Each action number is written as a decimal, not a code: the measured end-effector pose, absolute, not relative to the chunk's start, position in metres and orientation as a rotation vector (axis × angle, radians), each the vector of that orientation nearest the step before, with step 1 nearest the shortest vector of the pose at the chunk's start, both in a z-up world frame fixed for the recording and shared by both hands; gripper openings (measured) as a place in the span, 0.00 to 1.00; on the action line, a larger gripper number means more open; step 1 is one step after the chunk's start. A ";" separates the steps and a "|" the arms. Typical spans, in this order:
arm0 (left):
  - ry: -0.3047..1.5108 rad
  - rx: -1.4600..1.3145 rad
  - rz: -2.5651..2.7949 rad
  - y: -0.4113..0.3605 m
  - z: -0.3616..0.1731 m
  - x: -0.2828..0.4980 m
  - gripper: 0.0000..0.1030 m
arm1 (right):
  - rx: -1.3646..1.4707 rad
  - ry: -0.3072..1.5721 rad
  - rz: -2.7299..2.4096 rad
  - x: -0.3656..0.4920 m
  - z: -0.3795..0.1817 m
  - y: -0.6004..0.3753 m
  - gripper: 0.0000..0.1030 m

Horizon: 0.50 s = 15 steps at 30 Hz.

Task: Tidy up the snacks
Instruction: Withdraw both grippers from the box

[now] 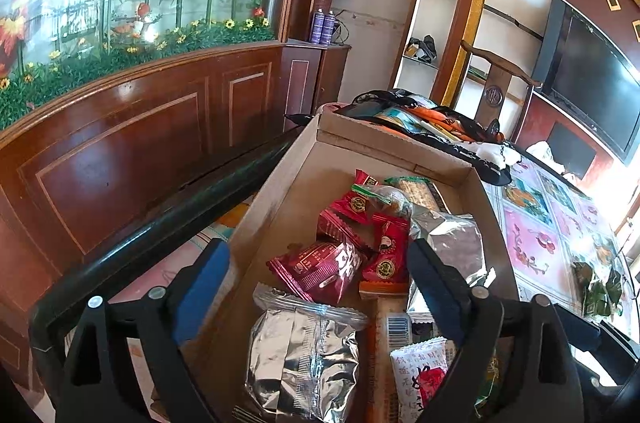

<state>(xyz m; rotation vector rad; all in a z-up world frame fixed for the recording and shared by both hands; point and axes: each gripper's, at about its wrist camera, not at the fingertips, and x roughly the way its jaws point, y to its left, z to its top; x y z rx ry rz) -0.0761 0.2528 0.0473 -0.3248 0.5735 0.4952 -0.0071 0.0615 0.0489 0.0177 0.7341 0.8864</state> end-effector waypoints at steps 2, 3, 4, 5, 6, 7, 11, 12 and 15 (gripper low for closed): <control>0.569 -0.314 0.504 0.252 0.048 -0.078 0.93 | 0.012 0.737 0.882 -0.008 0.048 0.060 0.70; 0.566 -0.308 0.511 0.251 0.049 -0.078 0.95 | 0.012 0.738 0.878 -0.008 0.048 0.059 0.71; 0.562 -0.302 0.516 0.249 0.050 -0.079 0.96 | 0.013 0.740 0.875 -0.007 0.048 0.057 0.72; 0.563 -0.298 0.520 0.249 0.050 -0.080 0.96 | 0.014 0.743 0.871 -0.007 0.048 0.056 0.72; 0.566 -0.296 0.529 0.248 0.050 -0.080 0.98 | 0.014 0.746 0.864 -0.007 0.048 0.054 0.74; 0.572 -0.297 0.542 0.246 0.050 -0.081 0.98 | 0.013 0.752 0.855 -0.006 0.048 0.053 0.74; 0.564 -0.283 0.577 0.235 0.053 -0.087 1.00 | 0.015 0.771 0.828 -0.004 0.046 0.045 0.75; 0.558 -0.272 0.581 0.232 0.054 -0.088 1.00 | 0.018 0.771 0.825 -0.004 0.046 0.043 0.76; 0.545 -0.254 0.563 0.225 0.056 -0.091 1.00 | 0.015 0.764 0.827 -0.007 0.047 0.037 0.83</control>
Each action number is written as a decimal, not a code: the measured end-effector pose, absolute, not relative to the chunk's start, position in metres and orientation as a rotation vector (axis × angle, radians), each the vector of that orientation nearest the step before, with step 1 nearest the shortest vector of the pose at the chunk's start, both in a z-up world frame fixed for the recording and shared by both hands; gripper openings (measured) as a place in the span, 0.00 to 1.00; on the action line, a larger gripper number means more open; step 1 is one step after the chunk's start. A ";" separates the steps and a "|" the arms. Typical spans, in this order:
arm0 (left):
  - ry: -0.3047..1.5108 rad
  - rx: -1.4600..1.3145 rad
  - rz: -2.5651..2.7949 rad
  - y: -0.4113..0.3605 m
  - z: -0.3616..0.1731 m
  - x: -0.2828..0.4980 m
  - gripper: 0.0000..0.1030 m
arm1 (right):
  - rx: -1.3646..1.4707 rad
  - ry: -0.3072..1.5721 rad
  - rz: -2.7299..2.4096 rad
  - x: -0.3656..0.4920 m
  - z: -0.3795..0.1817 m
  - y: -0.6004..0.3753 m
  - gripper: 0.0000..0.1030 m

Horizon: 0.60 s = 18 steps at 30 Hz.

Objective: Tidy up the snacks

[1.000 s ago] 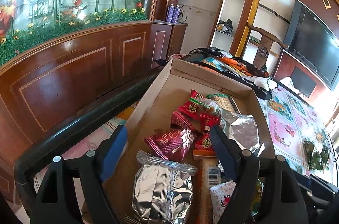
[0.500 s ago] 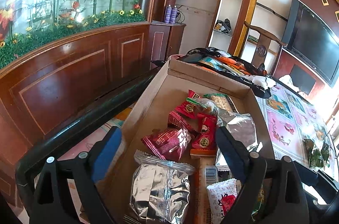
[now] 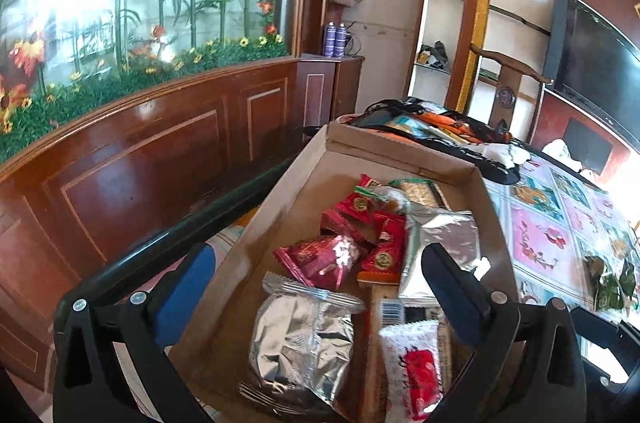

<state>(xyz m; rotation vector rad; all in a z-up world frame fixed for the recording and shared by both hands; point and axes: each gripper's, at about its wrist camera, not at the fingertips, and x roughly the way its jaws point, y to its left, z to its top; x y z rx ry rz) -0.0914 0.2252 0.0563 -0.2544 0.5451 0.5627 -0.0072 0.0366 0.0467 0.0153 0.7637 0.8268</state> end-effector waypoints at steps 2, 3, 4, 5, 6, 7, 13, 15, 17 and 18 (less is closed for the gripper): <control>0.539 -0.254 0.551 0.223 0.057 -0.093 1.00 | 0.008 0.751 0.826 -0.010 0.048 0.033 0.91; 0.535 -0.253 0.549 0.223 0.058 -0.093 1.00 | 0.006 0.747 0.823 -0.012 0.048 0.031 0.96; 0.531 -0.251 0.552 0.222 0.059 -0.094 1.00 | 0.005 0.743 0.822 -0.013 0.048 0.029 0.98; 0.529 -0.249 0.553 0.221 0.059 -0.094 1.00 | 0.005 0.731 0.823 -0.015 0.049 0.027 1.00; 0.528 -0.247 0.551 0.221 0.059 -0.095 1.00 | 0.006 0.725 0.827 -0.016 0.049 0.025 1.00; 0.530 -0.244 0.554 0.220 0.059 -0.094 1.00 | 0.006 0.720 0.832 -0.016 0.050 0.024 1.00; 0.553 -0.238 0.535 0.217 0.061 -0.092 1.00 | 0.022 0.707 0.838 -0.018 0.048 0.008 1.00; 0.555 -0.242 0.550 0.218 0.062 -0.092 1.00 | 0.020 0.695 0.836 -0.020 0.049 0.003 1.00; 0.571 -0.222 0.586 0.216 0.062 -0.089 1.00 | 0.015 0.664 0.839 -0.023 0.052 -0.002 1.00; 0.579 -0.214 0.590 0.216 0.062 -0.088 1.00 | 0.011 0.652 0.843 -0.025 0.052 -0.004 1.00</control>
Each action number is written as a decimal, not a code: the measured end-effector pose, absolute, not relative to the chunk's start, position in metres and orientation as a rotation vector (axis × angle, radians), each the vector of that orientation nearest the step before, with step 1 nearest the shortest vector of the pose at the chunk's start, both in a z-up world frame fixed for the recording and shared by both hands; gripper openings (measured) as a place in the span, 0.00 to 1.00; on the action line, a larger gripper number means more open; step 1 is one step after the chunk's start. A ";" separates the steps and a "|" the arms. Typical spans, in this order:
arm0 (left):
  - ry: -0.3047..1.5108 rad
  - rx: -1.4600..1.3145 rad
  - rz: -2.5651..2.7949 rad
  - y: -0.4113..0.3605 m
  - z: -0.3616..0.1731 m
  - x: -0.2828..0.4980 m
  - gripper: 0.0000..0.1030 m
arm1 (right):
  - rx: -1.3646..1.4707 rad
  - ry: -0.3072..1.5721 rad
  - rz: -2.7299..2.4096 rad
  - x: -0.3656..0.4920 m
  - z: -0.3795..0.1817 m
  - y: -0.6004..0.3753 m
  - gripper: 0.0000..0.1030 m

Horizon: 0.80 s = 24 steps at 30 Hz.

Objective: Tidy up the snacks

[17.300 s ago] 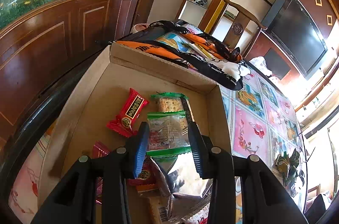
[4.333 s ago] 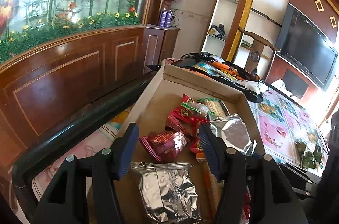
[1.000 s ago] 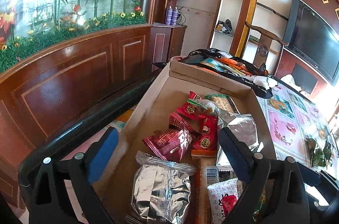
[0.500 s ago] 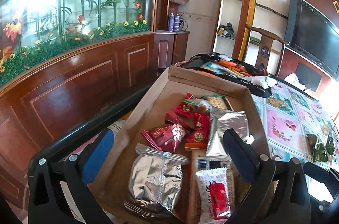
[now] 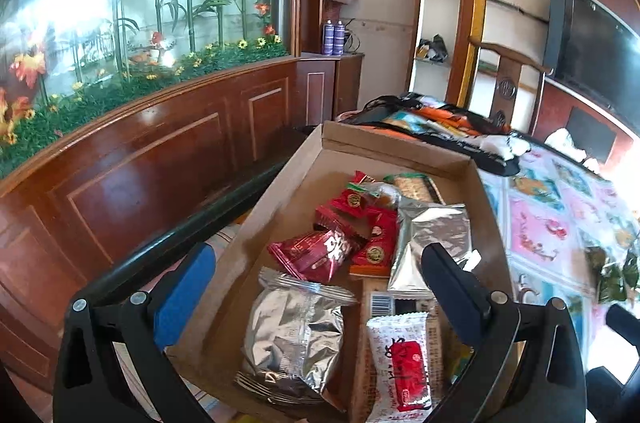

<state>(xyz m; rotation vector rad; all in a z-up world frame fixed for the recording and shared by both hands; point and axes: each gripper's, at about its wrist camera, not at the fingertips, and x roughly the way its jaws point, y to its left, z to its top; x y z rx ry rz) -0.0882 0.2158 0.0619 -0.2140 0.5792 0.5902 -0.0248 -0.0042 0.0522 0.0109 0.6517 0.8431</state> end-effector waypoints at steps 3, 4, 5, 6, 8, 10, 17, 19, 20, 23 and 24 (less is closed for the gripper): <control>0.606 -0.186 0.602 0.211 0.062 -0.086 1.00 | -0.014 0.629 0.848 -0.029 0.053 -0.010 1.00; 0.608 -0.180 0.599 0.210 0.062 -0.086 1.00 | -0.021 0.629 0.848 -0.029 0.052 -0.011 1.00; 0.606 -0.174 0.597 0.209 0.063 -0.087 1.00 | -0.031 0.629 0.854 -0.031 0.051 -0.013 1.00; 0.603 -0.166 0.597 0.208 0.064 -0.087 1.00 | -0.038 0.630 0.857 -0.031 0.051 -0.014 1.00; 0.587 -0.155 0.599 0.205 0.066 -0.091 1.00 | -0.050 0.631 0.862 -0.033 0.050 -0.018 1.00; 0.573 -0.136 0.618 0.201 0.068 -0.093 1.00 | -0.055 0.631 0.869 -0.035 0.049 -0.019 1.00; 0.583 -0.115 0.630 0.200 0.067 -0.090 1.00 | -0.103 0.631 0.880 -0.042 0.044 -0.014 1.00; 0.583 -0.123 0.626 0.202 0.068 -0.090 1.00 | -0.105 0.634 0.881 -0.042 0.044 -0.014 1.00; 0.582 -0.126 0.625 0.202 0.068 -0.091 1.00 | -0.107 0.637 0.877 -0.042 0.043 -0.013 1.00; 0.583 -0.129 0.626 0.203 0.067 -0.091 1.00 | -0.121 0.644 0.858 -0.040 0.040 -0.012 1.00; 0.583 -0.130 0.625 0.203 0.067 -0.091 1.00 | -0.124 0.649 0.852 -0.039 0.039 -0.012 1.00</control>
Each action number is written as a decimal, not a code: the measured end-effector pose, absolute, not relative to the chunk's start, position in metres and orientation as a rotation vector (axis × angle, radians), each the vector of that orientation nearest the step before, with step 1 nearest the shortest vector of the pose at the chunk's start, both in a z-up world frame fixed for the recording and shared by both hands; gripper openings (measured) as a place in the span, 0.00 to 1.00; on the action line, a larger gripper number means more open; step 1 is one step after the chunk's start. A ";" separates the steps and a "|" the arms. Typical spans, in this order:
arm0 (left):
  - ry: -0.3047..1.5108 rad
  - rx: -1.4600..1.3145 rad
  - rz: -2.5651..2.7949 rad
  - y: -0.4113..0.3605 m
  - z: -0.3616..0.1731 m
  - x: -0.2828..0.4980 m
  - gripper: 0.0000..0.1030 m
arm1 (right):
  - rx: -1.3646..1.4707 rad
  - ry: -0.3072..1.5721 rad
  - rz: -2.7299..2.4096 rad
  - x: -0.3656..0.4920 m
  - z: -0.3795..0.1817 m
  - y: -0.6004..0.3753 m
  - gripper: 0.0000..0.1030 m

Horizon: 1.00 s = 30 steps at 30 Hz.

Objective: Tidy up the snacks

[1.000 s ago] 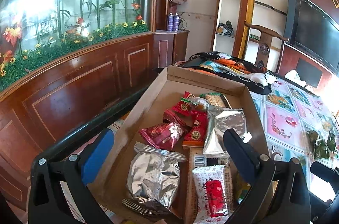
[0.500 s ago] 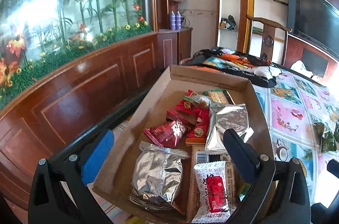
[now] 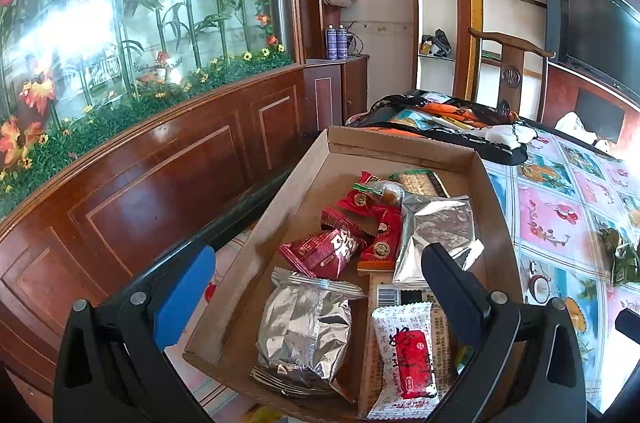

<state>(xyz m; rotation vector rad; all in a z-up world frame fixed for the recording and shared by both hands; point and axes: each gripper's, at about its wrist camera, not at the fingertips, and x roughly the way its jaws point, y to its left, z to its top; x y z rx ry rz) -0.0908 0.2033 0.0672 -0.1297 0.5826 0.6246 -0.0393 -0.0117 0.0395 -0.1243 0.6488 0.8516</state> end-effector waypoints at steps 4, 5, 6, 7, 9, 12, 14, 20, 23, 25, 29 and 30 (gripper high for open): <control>0.583 -0.131 0.625 0.204 0.067 -0.090 1.00 | -0.120 0.654 0.845 -0.038 0.038 -0.012 1.00; 0.583 -0.132 0.626 0.203 0.067 -0.090 1.00 | -0.122 0.653 0.845 -0.038 0.038 -0.012 1.00; 0.585 -0.131 0.628 0.203 0.067 -0.090 1.00 | -0.123 0.654 0.845 -0.038 0.038 -0.012 1.00; 0.585 -0.131 0.626 0.204 0.067 -0.090 1.00 | -0.122 0.654 0.846 -0.038 0.038 -0.012 1.00; 0.585 -0.132 0.625 0.204 0.066 -0.090 1.00 | -0.122 0.654 0.845 -0.038 0.038 -0.012 1.00; 0.586 -0.131 0.627 0.204 0.065 -0.089 1.00 | -0.122 0.653 0.845 -0.038 0.037 -0.012 1.00; 0.586 -0.130 0.628 0.204 0.066 -0.089 1.00 | -0.122 0.653 0.845 -0.038 0.037 -0.012 1.00; 0.588 -0.133 0.624 0.204 0.063 -0.090 1.00 | -0.121 0.655 0.846 -0.038 0.038 -0.011 1.00; 0.589 -0.131 0.628 0.204 0.062 -0.090 1.00 | -0.122 0.657 0.846 -0.038 0.036 -0.012 1.00; 0.590 -0.133 0.623 0.204 0.062 -0.090 1.00 | -0.123 0.658 0.846 -0.037 0.035 -0.012 1.00; 0.590 -0.132 0.624 0.204 0.061 -0.090 1.00 | -0.124 0.659 0.845 -0.037 0.035 -0.011 1.00; 0.590 -0.131 0.626 0.204 0.061 -0.090 1.00 | -0.124 0.660 0.846 -0.037 0.035 -0.011 1.00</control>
